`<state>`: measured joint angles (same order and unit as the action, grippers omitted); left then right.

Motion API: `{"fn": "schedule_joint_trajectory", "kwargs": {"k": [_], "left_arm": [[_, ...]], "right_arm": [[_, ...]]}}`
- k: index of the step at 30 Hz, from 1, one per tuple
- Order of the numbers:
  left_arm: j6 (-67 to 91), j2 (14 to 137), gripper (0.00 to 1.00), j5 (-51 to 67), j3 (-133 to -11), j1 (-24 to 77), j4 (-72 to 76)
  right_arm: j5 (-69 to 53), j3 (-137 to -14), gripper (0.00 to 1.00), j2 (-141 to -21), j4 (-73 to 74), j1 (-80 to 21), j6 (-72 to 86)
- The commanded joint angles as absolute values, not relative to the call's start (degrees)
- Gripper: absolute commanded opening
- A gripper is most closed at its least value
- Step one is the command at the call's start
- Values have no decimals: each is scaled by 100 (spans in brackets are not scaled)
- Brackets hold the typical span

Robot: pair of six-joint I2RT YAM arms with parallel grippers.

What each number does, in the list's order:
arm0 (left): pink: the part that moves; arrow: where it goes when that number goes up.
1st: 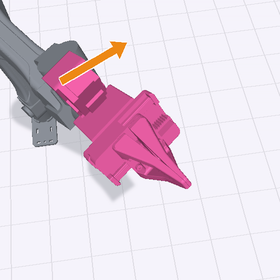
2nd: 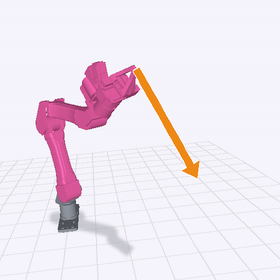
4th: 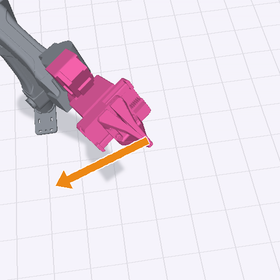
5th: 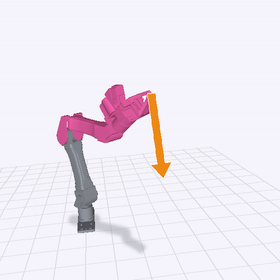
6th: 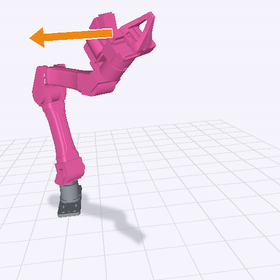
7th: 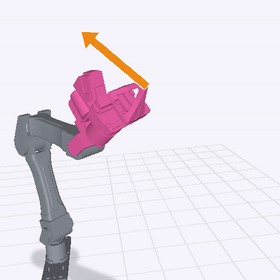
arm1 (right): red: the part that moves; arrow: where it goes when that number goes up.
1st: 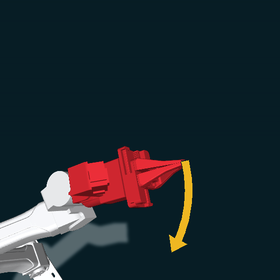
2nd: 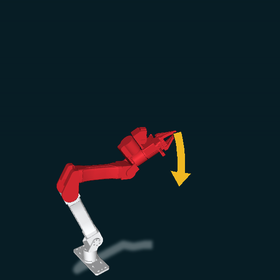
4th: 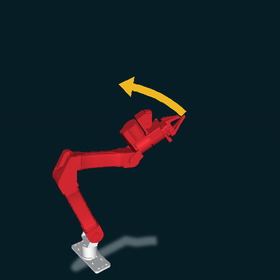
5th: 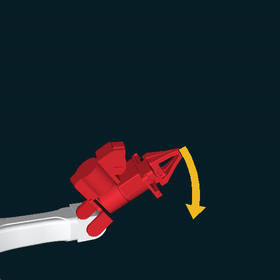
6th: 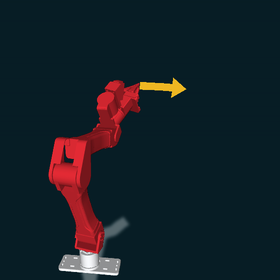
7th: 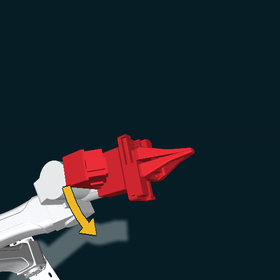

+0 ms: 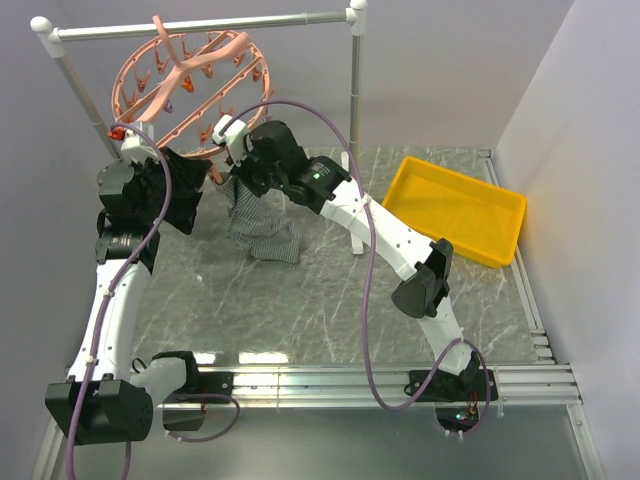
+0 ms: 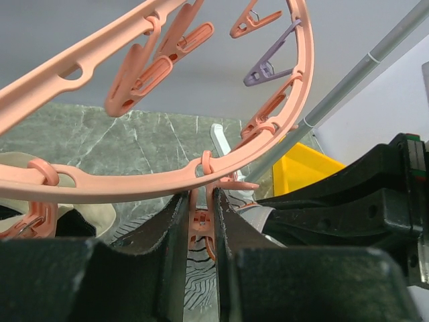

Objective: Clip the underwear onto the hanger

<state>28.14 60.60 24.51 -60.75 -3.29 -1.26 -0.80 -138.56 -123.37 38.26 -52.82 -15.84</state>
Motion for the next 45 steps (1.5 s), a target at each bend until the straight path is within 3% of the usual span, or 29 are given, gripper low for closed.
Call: {"fn": "schedule_joint_trajectory", "kwargs": {"k": [1, 11, 25, 36, 45], "left_arm": [[2619, 6012, 0, 2496, -6047, -281, 114], [2584, 5985, 3, 2487, -5985, -264, 220], [2575, 5950, 19, 2461, -6038, -264, 378], [2522, 5818, 7, 2277, -5968, -246, 597], [2470, 5731, 9, 2312, -5924, -255, 659]], "right_arm": [[-18, -14150, 0, -12366, 3375, -5344, -1485], [167, -14168, 0, -12340, 3129, -5309, -1415], [149, -14238, 0, -12401, 3006, -5291, -1354], [-184, -14001, 0, -12287, 3217, -5291, -608], [-439, -13904, 0, -12191, 3252, -5274, -71]]}}
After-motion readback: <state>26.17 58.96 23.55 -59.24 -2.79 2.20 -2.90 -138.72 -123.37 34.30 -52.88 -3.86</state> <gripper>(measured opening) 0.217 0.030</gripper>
